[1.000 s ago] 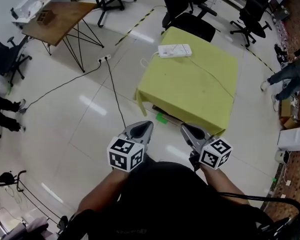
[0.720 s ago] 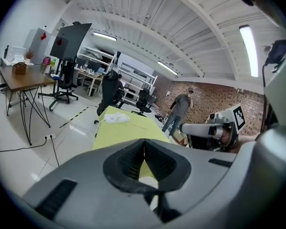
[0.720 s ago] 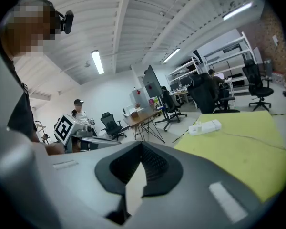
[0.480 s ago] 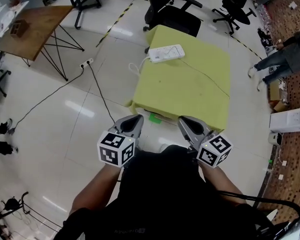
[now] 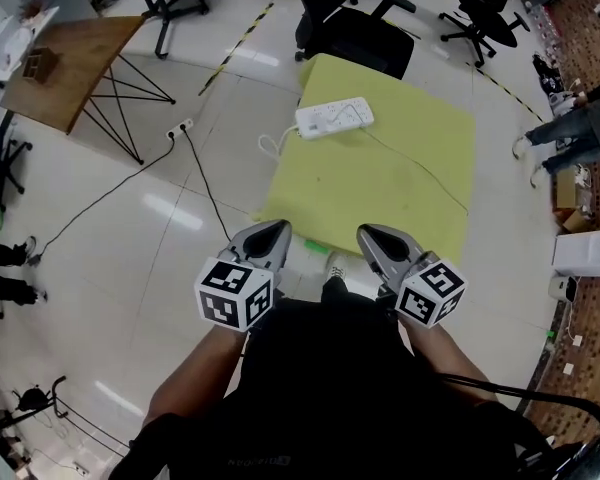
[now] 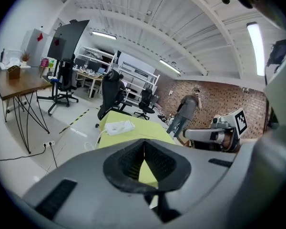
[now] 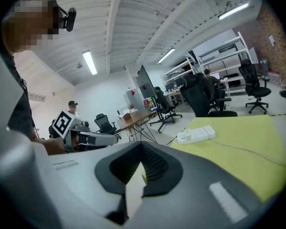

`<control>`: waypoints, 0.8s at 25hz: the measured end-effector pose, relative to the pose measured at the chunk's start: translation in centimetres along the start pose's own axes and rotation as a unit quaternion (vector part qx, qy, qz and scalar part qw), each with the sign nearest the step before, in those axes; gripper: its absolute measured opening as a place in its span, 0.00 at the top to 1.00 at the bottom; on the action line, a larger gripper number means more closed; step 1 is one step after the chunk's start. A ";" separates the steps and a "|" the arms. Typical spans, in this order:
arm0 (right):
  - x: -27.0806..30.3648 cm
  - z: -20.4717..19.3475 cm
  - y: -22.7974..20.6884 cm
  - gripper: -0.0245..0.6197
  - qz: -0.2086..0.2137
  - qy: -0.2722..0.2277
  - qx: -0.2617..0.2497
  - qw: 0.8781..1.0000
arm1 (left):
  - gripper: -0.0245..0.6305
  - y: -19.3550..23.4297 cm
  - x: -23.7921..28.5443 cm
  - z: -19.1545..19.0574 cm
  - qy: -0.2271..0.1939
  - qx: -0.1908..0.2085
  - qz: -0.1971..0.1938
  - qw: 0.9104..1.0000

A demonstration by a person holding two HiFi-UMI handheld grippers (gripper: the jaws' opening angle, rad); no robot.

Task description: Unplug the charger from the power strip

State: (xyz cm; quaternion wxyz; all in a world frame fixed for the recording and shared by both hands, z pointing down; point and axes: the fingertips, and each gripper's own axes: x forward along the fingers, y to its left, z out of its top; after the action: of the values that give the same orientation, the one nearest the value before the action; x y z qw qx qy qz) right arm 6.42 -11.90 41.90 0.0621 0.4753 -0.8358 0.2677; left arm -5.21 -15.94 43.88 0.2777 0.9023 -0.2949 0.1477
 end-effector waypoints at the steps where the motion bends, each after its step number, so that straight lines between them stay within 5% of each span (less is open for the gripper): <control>1: 0.2 0.5 -0.9 0.96 0.007 0.000 -0.003 1.000 | 0.96 0.0 0.5 0.6 -0.005 0.000 0.009 1.000; 13: 1.6 3.8 -9.7 0.96 0.086 0.005 -0.001 0.996 | 0.96 -2.1 8.0 3.1 0.003 -0.014 0.087 0.996; 20: 4.3 3.2 -12.3 0.96 0.086 0.019 0.015 0.996 | 0.96 -0.6 8.6 2.4 0.036 -0.022 0.108 0.993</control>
State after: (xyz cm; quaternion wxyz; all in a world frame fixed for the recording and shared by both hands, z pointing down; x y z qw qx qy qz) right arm 14.81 -21.73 45.54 0.0475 0.3975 -0.8681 0.2933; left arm 2.13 -20.78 45.44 0.2903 0.8528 -0.3839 0.2025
